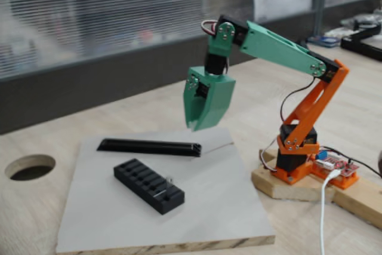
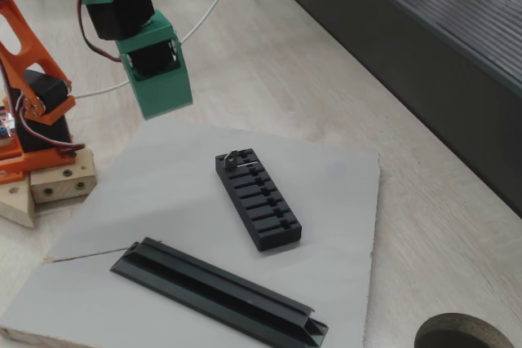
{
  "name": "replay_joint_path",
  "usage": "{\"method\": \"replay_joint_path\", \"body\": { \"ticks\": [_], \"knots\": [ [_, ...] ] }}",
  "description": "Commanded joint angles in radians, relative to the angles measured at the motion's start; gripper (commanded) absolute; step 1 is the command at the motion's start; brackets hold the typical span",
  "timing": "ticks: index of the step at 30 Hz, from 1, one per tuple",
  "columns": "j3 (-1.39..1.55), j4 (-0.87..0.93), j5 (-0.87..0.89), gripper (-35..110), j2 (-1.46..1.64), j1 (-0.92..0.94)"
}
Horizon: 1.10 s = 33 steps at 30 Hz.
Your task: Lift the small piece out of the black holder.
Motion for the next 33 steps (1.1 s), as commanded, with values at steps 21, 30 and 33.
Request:
{"method": "replay_joint_path", "body": {
  "ticks": [21,30,33],
  "knots": [
    [-0.026,-0.017,0.259,8,-0.225,-0.216],
    [-0.008,-0.285,0.259,9,-0.245,-0.212],
    [-0.008,-0.31,0.259,9,-0.265,-0.212]
  ]
}}
